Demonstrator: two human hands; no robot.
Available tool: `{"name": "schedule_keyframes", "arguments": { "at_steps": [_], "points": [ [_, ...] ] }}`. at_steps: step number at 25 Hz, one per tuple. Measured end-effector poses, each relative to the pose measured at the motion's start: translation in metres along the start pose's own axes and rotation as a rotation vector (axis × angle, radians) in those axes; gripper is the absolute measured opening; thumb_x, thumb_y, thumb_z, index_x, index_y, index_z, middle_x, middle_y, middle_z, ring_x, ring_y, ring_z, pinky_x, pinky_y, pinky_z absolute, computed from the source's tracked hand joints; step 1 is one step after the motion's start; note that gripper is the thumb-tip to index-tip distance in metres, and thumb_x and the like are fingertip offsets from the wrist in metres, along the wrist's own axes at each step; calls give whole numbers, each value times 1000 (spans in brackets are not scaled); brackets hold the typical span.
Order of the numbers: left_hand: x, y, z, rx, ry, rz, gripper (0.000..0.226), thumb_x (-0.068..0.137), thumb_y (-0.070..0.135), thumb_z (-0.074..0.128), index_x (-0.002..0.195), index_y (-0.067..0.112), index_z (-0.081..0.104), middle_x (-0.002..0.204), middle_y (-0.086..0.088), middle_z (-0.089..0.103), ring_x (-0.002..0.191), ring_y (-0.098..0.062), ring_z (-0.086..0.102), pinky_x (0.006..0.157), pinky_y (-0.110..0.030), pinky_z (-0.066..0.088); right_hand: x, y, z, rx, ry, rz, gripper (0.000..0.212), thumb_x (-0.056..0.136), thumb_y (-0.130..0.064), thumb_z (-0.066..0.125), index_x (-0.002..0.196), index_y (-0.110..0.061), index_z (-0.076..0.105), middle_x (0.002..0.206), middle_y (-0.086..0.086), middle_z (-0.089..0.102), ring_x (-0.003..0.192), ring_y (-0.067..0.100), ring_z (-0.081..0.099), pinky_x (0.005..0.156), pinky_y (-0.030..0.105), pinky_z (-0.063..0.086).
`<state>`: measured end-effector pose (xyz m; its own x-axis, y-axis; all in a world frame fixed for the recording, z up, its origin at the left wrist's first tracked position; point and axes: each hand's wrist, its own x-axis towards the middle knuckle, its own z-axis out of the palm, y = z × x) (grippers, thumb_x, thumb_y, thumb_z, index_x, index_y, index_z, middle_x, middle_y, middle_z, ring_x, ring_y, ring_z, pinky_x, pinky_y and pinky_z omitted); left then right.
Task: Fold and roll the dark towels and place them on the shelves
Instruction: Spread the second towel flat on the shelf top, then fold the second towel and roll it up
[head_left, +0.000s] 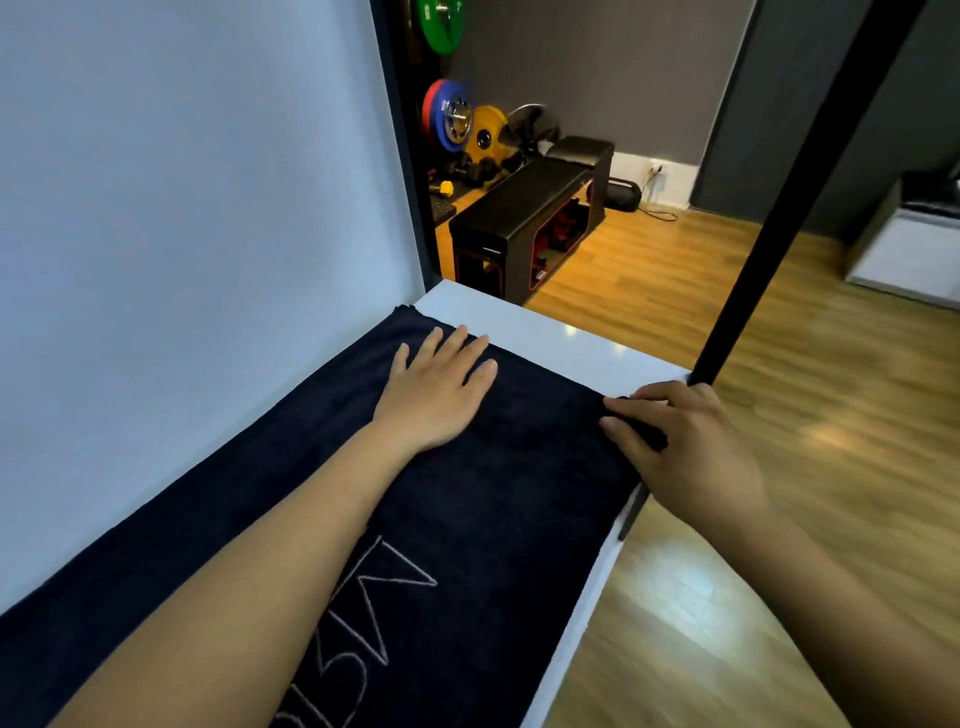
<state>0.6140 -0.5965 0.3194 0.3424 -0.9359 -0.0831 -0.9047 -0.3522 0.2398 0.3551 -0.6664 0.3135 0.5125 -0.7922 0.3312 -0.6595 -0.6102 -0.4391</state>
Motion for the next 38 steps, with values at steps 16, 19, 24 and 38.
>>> {"name": "schedule_keyframes", "arguments": {
  "at_steps": [16, 19, 24, 38],
  "points": [
    [87, -62, -74, 557, 20, 392, 26, 90, 29, 66, 116, 27, 66, 108, 6, 52, 108, -19, 47, 85, -36, 46, 19, -6, -31, 196, -251, 269, 15, 82, -22, 76, 78, -19, 61, 71, -2, 62, 62, 15, 55, 58, 29, 43],
    [75, -61, -72, 365, 52, 311, 19, 89, 23, 66, 107, 22, 69, 110, 6, 52, 98, -17, 55, 80, -33, 45, 20, -4, -29, 224, -217, 221, 21, 79, -16, 76, 81, -25, 57, 75, -8, 63, 68, 15, 59, 58, 25, 44],
    [59, -66, -57, 210, 185, 312, 21, 87, 14, 59, 106, 16, 68, 113, 1, 56, 93, -21, 55, 78, -32, 43, 22, 4, -34, 132, -185, 152, 33, 81, -14, 71, 113, -21, 67, 84, -8, 67, 75, 15, 61, 68, 26, 46],
    [65, -63, -58, 548, 258, 417, 13, 92, 10, 50, 96, 7, 61, 93, -9, 60, 88, -29, 56, 57, -37, 38, 21, 11, -32, -260, -172, -349, 20, 75, 0, 70, 94, -7, 68, 89, 7, 55, 75, 30, 57, 55, 30, 44]
  ]
}}
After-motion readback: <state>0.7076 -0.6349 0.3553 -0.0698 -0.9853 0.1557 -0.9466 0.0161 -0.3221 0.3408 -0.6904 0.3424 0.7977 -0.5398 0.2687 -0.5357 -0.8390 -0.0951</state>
